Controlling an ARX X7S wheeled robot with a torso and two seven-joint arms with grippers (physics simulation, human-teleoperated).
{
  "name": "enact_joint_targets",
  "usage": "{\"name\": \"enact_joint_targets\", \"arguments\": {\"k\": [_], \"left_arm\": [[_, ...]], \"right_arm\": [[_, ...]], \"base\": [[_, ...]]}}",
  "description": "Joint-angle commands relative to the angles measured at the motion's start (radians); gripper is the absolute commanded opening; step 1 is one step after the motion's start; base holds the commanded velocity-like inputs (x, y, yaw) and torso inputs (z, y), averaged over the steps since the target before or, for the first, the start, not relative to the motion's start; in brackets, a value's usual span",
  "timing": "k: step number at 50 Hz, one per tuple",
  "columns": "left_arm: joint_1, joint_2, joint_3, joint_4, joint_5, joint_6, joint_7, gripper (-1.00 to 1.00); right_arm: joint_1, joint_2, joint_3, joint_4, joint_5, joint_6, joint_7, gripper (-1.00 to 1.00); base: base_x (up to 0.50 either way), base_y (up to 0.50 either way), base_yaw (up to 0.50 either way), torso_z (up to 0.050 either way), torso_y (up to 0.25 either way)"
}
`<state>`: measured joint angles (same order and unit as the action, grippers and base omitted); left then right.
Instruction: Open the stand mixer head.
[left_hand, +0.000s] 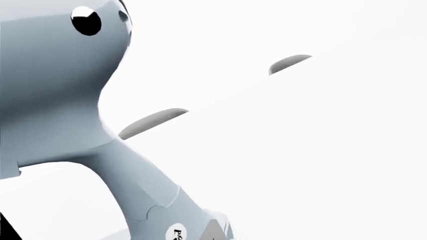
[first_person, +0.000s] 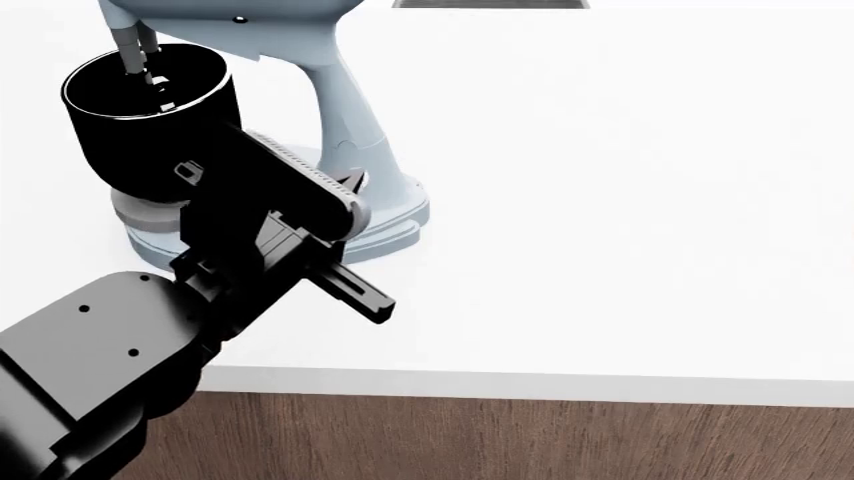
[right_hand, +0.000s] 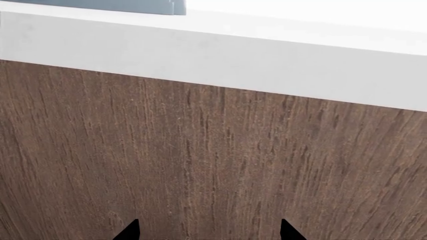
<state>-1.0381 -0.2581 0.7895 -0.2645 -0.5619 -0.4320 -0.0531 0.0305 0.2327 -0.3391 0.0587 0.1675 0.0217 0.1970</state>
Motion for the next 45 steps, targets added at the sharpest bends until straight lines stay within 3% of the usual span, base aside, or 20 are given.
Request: {"name": "enact_joint_targets", "arguments": {"k": [1, 26, 29, 45], "left_arm": [[0.006, 0.058, -0.023, -0.103, 0.034, 0.061, 0.031, -1.00], [0.000, 0.060, -0.039, -0.094, 0.010, -0.014, -0.040, -1.00], [-0.048, 0.082, -0.039, -0.249, 0.032, 0.057, 0.030, -1.00], [-0.096, 0.157, -0.019, -0.513, 0.081, 0.194, 0.096, -1.00]], "right_arm": [[-0.011, -0.013, 0.033, -0.029, 0.010, 0.014, -0.018, 1.00], [0.001, -0.010, 0.021, -0.020, 0.016, 0.012, -0.009, 1.00], [0.006, -0.012, 0.018, -0.013, 0.011, 0.011, -0.006, 1.00], [0.016, -0.015, 0.008, -0.002, 0.015, 0.008, 0.000, 1.00]], "base": [[0.00, 0.00, 0.00, 0.000, 0.000], [0.00, 0.00, 0.00, 0.000, 0.000], [0.00, 0.00, 0.00, 0.000, 0.000], [0.00, 0.00, 0.00, 0.000, 0.000]]}}
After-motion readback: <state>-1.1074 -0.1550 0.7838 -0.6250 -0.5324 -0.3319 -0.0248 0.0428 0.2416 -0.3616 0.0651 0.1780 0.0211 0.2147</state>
